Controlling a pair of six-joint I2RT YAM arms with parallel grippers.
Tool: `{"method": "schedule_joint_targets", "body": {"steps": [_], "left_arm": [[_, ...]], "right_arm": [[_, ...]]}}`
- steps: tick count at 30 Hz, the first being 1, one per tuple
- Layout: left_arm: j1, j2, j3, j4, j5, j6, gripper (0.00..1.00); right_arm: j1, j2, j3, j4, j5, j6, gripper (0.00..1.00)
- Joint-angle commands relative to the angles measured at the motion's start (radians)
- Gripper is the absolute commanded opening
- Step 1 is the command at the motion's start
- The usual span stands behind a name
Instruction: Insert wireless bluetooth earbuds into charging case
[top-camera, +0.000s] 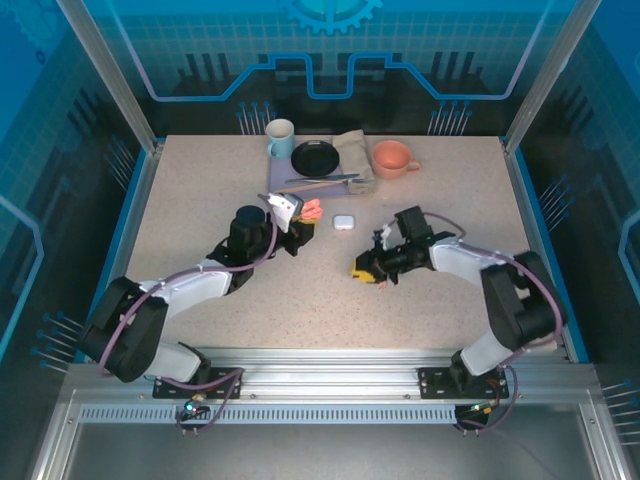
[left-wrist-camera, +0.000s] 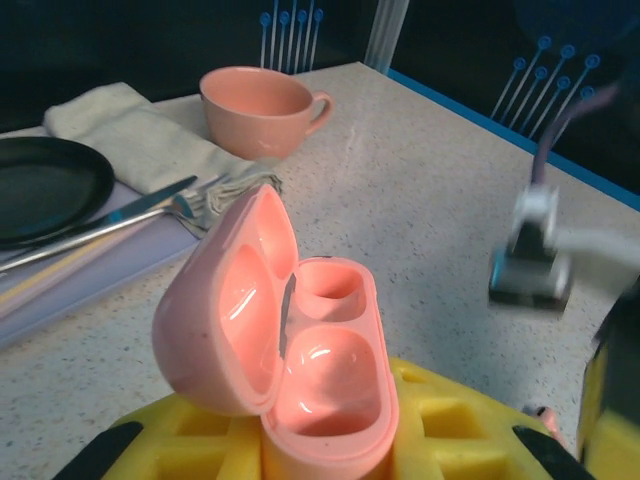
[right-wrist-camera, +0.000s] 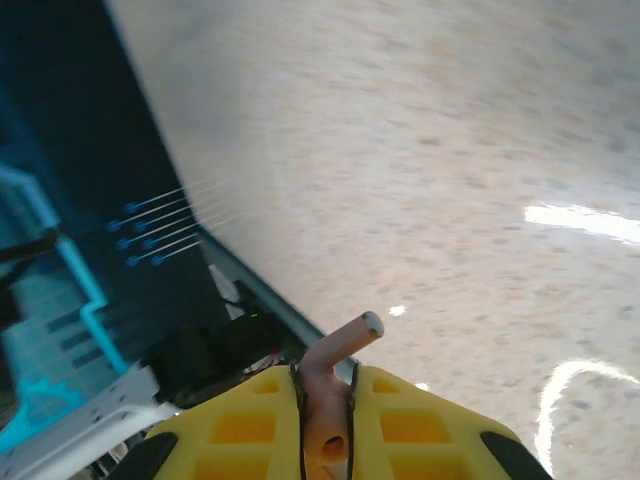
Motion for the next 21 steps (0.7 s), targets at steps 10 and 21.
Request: {"method": "schedule_joint_targets", "body": {"steps": [10,21], "left_arm": [[0.005,-0.064,-0.004,-0.031,-0.041,-0.022,0.00],[0.006,-0.076,-0.004,-0.028,-0.034,-0.023,0.00]], "right_arm": [[0.125,0.261,0.062,0.223,0.065,0.130,0.13],[0.141,0.134,0.276,-0.421,0.520,-0.209,0.48]]}}
